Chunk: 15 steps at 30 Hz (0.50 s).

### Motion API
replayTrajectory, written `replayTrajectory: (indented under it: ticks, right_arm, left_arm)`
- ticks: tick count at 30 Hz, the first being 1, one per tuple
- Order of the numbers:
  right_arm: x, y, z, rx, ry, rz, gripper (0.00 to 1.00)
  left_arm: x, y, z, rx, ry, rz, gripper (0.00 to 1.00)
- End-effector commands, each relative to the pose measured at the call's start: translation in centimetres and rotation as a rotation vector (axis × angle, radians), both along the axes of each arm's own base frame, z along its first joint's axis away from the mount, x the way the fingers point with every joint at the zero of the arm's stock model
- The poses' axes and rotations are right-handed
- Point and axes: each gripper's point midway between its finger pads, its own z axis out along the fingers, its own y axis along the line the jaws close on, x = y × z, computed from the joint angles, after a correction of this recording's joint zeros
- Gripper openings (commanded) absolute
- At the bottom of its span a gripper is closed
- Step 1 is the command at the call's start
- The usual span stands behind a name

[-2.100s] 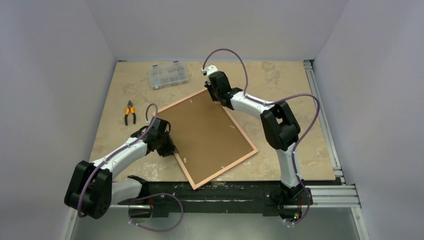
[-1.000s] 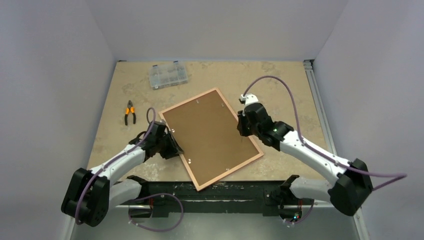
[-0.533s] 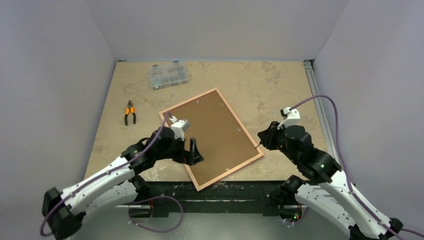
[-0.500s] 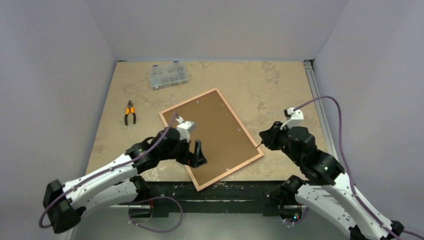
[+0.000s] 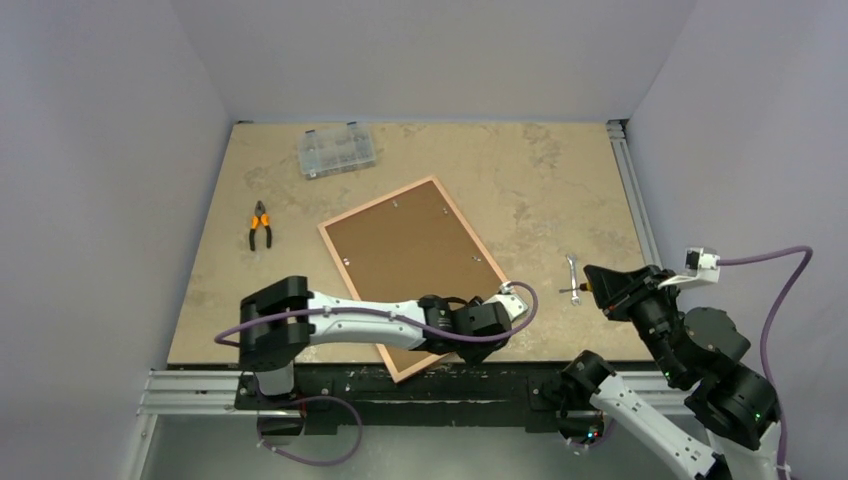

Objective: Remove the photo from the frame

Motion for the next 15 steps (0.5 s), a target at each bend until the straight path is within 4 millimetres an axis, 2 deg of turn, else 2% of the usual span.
replayTrajectory:
  ticks: [1,9,12,15]
  right_arm:
    - [-1.4,-1.8,-1.3,0.021,0.037,-0.046,0.0]
    - [-2.2,-2.6,-2.4,0.007,0.064,-0.051,0.0]
    - [-2.3,-2.9,-2.7,-0.003,0.076,-0.06,0.0]
    - [-2.5,-4.2,-3.0,-0.016,0.089,-0.121,0.0]
  left_arm:
    - [1.8,0.7,-1.0,0.117,-0.111,0.051,0.5]
    - [2.9,-0.3,-3.1,0.174,-0.156,0.079,0.36]
    - [3.3,-0.7,-3.3,0.185,-0.17,0.094,0.24]
    - [4.0,-1.6,-2.8,0.156,-0.185,0.124,0.14]
